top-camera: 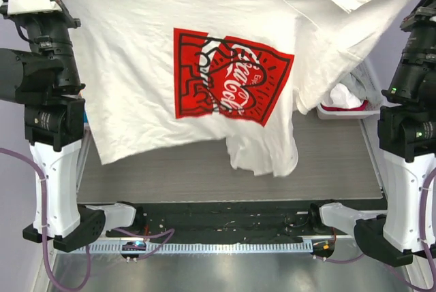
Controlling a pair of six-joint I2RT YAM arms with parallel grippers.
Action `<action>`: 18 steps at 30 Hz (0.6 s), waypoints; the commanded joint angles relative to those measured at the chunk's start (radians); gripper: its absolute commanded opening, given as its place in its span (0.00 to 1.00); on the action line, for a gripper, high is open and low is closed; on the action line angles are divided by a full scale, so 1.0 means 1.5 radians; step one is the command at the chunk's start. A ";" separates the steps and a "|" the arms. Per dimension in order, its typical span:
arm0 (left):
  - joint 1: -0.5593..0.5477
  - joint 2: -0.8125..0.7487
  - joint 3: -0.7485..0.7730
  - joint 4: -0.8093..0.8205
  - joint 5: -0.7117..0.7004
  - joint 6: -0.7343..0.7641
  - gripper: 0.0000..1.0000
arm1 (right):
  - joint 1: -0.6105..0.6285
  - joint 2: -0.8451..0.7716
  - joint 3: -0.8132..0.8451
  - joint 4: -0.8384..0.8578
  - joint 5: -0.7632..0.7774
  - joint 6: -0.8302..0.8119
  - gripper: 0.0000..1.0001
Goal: Fold and stack the t-shirts
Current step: Flatten out the tshirt
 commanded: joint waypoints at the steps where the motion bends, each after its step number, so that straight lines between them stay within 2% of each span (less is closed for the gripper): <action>1: 0.008 0.009 -0.006 0.043 -0.064 0.033 0.00 | -0.008 0.024 -0.024 0.022 0.064 -0.034 0.01; 5: 0.008 0.067 -0.040 0.108 -0.070 0.052 0.00 | -0.007 0.063 -0.056 0.060 0.069 -0.049 0.01; 9: 0.014 0.159 -0.021 0.144 -0.083 0.054 0.00 | -0.008 0.138 -0.033 0.095 0.079 -0.059 0.01; 12: 0.022 0.251 0.047 0.148 -0.087 0.047 0.00 | -0.023 0.225 0.052 0.084 0.088 -0.052 0.01; 13: 0.024 0.274 0.103 0.148 -0.089 0.043 0.00 | -0.030 0.252 0.082 0.076 0.087 -0.047 0.01; 15: 0.033 0.347 0.177 0.131 -0.088 0.035 0.00 | -0.046 0.336 0.207 0.038 0.084 -0.027 0.01; 16: 0.035 0.376 0.262 0.122 -0.086 0.033 0.00 | -0.048 0.365 0.310 0.025 0.082 -0.025 0.01; 18: 0.039 0.416 0.340 0.115 -0.082 0.037 0.00 | -0.049 0.449 0.408 -0.002 0.082 -0.036 0.01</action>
